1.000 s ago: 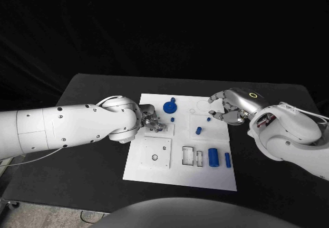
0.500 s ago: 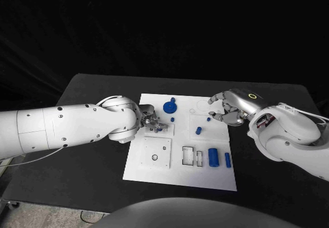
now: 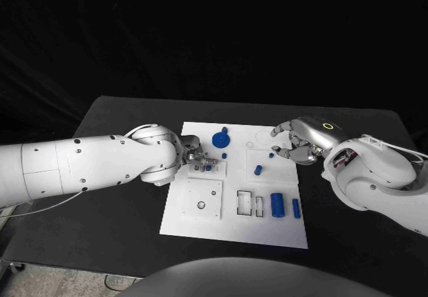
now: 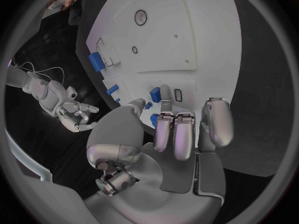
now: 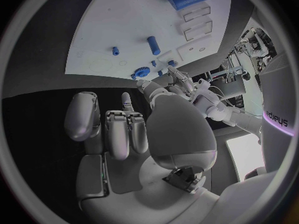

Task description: Assemble the parts on the task board

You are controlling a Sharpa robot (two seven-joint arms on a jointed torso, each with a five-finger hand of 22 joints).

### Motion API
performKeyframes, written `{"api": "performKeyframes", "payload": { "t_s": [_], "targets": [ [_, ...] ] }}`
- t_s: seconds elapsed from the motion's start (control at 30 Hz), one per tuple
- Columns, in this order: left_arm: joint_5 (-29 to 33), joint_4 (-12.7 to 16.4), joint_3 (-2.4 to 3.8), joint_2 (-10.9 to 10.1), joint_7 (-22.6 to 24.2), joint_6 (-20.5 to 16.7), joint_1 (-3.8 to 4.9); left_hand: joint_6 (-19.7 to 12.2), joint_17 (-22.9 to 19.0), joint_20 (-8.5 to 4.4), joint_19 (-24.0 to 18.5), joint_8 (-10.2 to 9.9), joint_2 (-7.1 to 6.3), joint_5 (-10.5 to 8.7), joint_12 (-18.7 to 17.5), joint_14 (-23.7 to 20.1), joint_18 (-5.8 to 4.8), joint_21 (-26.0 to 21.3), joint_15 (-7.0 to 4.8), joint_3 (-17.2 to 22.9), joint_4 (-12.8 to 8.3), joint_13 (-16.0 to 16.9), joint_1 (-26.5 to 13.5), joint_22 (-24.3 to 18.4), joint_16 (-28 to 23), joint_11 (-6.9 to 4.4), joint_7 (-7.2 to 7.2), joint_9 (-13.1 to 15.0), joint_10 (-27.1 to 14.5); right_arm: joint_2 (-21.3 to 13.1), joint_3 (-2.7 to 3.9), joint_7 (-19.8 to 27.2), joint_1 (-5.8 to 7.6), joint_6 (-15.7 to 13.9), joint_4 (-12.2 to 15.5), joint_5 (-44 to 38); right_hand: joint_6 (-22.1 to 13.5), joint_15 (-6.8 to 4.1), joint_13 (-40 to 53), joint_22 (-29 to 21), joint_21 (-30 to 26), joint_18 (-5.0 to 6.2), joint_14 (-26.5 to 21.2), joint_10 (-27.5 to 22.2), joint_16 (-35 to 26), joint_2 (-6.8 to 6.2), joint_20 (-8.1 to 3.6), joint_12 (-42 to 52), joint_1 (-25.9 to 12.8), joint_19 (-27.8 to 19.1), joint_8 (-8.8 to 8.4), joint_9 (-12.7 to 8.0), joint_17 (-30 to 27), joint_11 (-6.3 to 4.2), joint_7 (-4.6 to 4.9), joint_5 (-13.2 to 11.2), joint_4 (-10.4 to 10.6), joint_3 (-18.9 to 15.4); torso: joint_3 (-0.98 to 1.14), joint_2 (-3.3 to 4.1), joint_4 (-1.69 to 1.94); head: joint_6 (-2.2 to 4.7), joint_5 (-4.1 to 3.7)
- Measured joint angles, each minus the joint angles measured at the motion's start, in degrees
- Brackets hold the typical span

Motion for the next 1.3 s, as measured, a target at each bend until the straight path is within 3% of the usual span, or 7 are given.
{"api": "performKeyframes", "payload": {
  "t_s": [0.17, 0.43, 0.53, 0.63, 0.87, 1.07, 1.3],
  "targets": [
    [0.0, -0.1, 0.01, 0.0, 0.3, -0.5, 0.00, -0.1, 0.0, -0.22, 0.2, 0.3, 0.47, 1.85, 0.0, 0.0, 0.00, 0.0, 0.00, -0.4, -0.2, 0.0, 0.5, 0.0, 0.0, 0.00, -0.09, 0.7, 0.0, 0.0, 0.00, 0.0, -0.02, 0.0, 0.0, 0.0, 0.2, 0.00, 0.0, 0.0, -0.2, 0.00, 0.0, 0.0, 0.0, 0.00, 0.00, 0.0, 0.0, 0.0, 0.00, 0.0, 0.0, 0.00, -0.17, 0.0, -0.2, 0.2, 0.00, 0.00, -0.01, 0.00, 0.07],
    [0.0, 1.5, 0.36, -1.6, 0.8, -2.1, 0.37, 0.2, 0.0, -0.72, 1.4, 1.5, 0.18, 2.24, 1.0, 0.0, 0.01, 0.8, 0.00, -1.4, -0.1, 0.0, 2.6, 0.0, 0.0, -0.34, -0.39, 2.0, -0.1, -0.1, 0.00, 0.0, -0.02, -0.1, -0.1, 0.1, 0.2, 0.00, 0.0, 0.0, -0.2, 0.00, 0.0, 0.0, 0.0, 0.00, 0.00, 0.0, 0.0, 0.0, 0.00, -0.1, 0.0, 0.00, -0.18, 0.0, -0.2, 0.2, -0.01, 0.02, -0.01, 0.00, 0.16],
    [0.1, 2.6, 0.67, -2.8, 0.9, -2.5, 1.92, 0.2, 0.0, -0.83, 1.9, 2.1, -0.52, 2.24, 1.5, 0.0, 0.01, 1.4, -0.43, -2.0, -0.7, 0.0, 4.9, 0.0, 0.0, -0.68, -0.45, 2.7, -0.2, -0.2, 0.00, 0.0, -0.03, -0.1, -0.1, 0.1, 0.2, 0.00, 0.0, 0.0, -0.2, 0.00, 0.0, 0.0, 0.0, 0.00, 0.00, 0.0, 0.0, 0.0, 0.00, -0.2, 0.0, 0.00, -0.18, 0.0, -0.2, 0.2, 0.00, 0.01, -0.04, 0.00, 0.07],
    [0.0, 3.6, 0.99, -4.3, 0.9, -2.5, 4.81, -0.1, 0.0, -1.24, 2.7, 2.3, -1.52, 0.87, 2.1, 0.0, 0.01, 2.1, -0.59, -2.3, -1.5, 0.0, 8.0, 0.0, 0.0, -0.73, -0.70, 3.3, -0.1, -0.1, 0.00, 0.0, -0.03, -0.1, -0.2, 0.1, 0.2, 0.00, 0.0, 0.0, -0.2, 0.00, 0.0, 0.0, 0.0, 0.00, 0.00, 0.0, 0.0, 0.0, 0.00, -0.3, 0.0, 0.00, -0.18, 0.0, -0.2, 0.2, 0.02, 0.01, -0.07, 0.00, 0.04],
    [-0.5, 3.5, 1.16, -5.7, -0.3, 0.4, 10.09, 0.3, 0.0, -1.44, 3.1, 3.1, -2.16, -5.38, 2.2, 0.0, 0.00, 2.8, -0.83, -4.4, -0.3, 0.0, 8.7, 0.0, 0.0, -1.14, -1.13, 4.5, -0.1, 0.3, 0.00, 0.0, -0.02, -0.1, -0.6, 0.2, 0.2, 0.00, 0.0, 0.0, -0.2, 0.00, 0.0, 0.0, 0.0, 0.00, 0.00, 0.0, 0.0, 0.0, 0.00, -0.3, 0.0, 0.00, -0.18, -0.3, -0.2, 0.2, 0.07, -0.01, -0.05, 0.00, 0.01],
    [-1.1, 0.6, 1.15, -4.1, -1.4, 5.0, 11.32, 0.7, 0.0, -1.45, 3.1, 5.5, -1.19, -5.99, 2.2, 0.1, 0.00, 2.7, -1.14, -5.5, -0.3, 0.0, 8.8, 0.0, 0.0, -1.49, -1.52, 7.6, -0.2, 0.7, 0.00, 0.1, -0.01, -0.1, -0.9, 0.4, 0.2, 0.00, 0.0, 0.0, -0.2, 0.00, 0.0, 0.0, 0.0, 0.00, 0.00, 0.0, 0.0, 0.0, 0.00, -0.4, 0.0, 0.00, -0.18, -0.3, 0.0, 0.3, -0.01, -0.01, -0.01, 0.00, 0.03],
    [-1.6, -4.5, 0.62, -1.1, -2.1, 8.9, 11.45, -0.1, 0.0, -1.44, 3.1, 5.5, -0.97, -5.99, 2.2, 0.0, 0.00, 2.5, -1.23, -6.2, -0.2, 0.0, 9.0, 0.0, 0.0, -1.55, -1.56, 8.4, -0.1, 0.6, 0.00, 0.2, -0.01, 0.0, -1.2, 0.7, 0.2, 0.00, 0.0, 0.0, -0.2, 0.00, 0.0, 0.0, 0.0, 0.00, 0.00, 0.0, 0.0, 0.0, 0.00, -0.5, 0.0, 0.00, -0.18, -0.3, 0.0, 0.3, -0.05, 0.01, 0.01, 0.00, 0.14]
  ]
}}
